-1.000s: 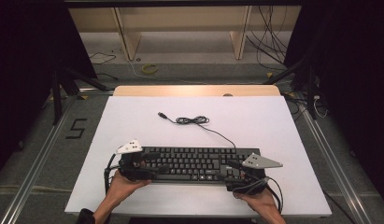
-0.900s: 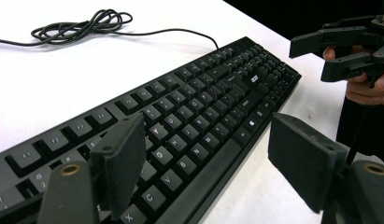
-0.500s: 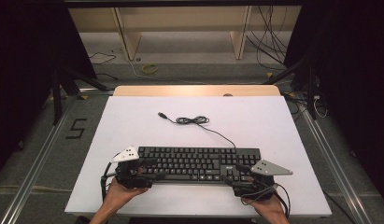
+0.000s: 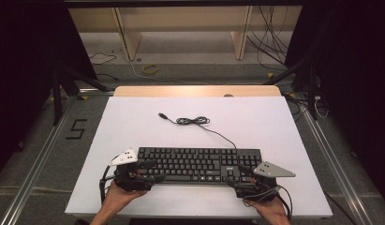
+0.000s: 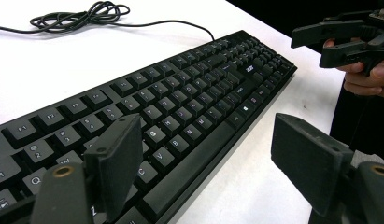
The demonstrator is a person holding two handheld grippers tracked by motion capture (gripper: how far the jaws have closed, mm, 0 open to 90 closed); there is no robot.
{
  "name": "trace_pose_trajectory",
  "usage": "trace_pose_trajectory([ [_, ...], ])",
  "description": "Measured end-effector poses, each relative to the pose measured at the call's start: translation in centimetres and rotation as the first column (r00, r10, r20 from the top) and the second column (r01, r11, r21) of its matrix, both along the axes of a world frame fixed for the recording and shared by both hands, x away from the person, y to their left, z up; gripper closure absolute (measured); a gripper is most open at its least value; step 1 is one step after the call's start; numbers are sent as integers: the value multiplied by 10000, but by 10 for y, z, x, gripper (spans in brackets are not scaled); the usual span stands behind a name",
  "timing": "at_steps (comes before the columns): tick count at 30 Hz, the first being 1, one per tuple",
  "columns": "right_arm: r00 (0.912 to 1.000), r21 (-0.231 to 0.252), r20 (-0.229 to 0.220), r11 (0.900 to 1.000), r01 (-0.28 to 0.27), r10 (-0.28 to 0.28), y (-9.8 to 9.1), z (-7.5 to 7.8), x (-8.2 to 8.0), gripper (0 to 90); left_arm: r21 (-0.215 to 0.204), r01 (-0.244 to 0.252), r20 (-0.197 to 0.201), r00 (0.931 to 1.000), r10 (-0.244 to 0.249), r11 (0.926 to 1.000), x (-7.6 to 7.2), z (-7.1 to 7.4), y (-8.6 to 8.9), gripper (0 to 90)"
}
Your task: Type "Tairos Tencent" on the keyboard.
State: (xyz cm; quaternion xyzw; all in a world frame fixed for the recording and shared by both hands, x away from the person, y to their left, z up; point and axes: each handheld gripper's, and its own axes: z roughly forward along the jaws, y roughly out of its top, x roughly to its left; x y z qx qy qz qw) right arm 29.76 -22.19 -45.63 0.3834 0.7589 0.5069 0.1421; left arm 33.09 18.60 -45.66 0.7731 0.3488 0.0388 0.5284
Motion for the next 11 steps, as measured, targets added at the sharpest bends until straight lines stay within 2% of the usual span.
trace_pose_trajectory([
  [11, 10000, -64, 24, 10000, 16, -16, 0, -1, 1, 308, 40, -69, 43, 10000, 69, 10000, 2, -1, 1, 246],
])
